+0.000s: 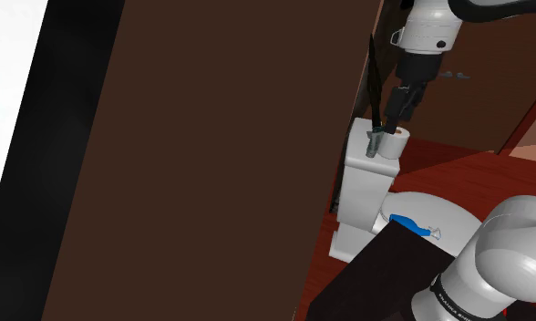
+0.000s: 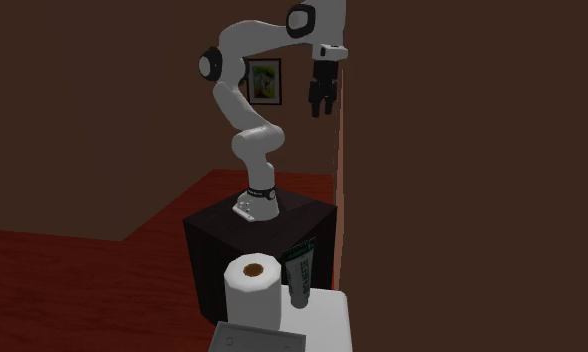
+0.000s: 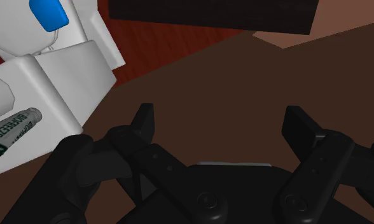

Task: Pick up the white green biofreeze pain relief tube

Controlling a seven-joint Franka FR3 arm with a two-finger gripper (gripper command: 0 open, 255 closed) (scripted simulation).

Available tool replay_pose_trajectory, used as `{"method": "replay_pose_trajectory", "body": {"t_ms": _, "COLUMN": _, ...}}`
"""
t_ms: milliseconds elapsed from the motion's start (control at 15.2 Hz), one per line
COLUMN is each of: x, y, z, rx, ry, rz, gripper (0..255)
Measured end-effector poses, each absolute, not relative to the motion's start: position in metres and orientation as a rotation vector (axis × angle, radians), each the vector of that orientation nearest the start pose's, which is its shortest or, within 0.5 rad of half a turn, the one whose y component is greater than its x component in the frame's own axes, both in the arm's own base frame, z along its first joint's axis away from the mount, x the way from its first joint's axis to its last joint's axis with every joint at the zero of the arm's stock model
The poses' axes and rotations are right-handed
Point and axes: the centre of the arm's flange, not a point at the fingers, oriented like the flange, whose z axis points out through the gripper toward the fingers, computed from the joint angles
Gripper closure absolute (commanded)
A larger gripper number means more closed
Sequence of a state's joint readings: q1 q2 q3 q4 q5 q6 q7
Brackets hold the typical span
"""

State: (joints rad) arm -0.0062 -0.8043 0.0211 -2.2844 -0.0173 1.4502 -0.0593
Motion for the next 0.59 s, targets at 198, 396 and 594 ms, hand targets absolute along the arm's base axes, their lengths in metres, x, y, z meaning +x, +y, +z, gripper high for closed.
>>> {"method": "replay_pose_trajectory", "body": {"t_ms": 198, "x": 0.29, "y": -0.01, "z": 0.613, "rx": -3.169, "ry": -0.151, "rz": 0.044, "gripper": 0}}
{"method": "replay_pose_trajectory", "body": {"t_ms": 396, "x": 0.29, "y": -0.044, "z": 0.602, "rx": -3.161, "ry": -0.263, "rz": 0.031, "gripper": 0}}
{"method": "replay_pose_trajectory", "body": {"t_ms": 594, "x": 0.299, "y": -0.079, "z": 0.586, "rx": -3.149, "ry": -0.388, "rz": 0.019, "gripper": 0}}
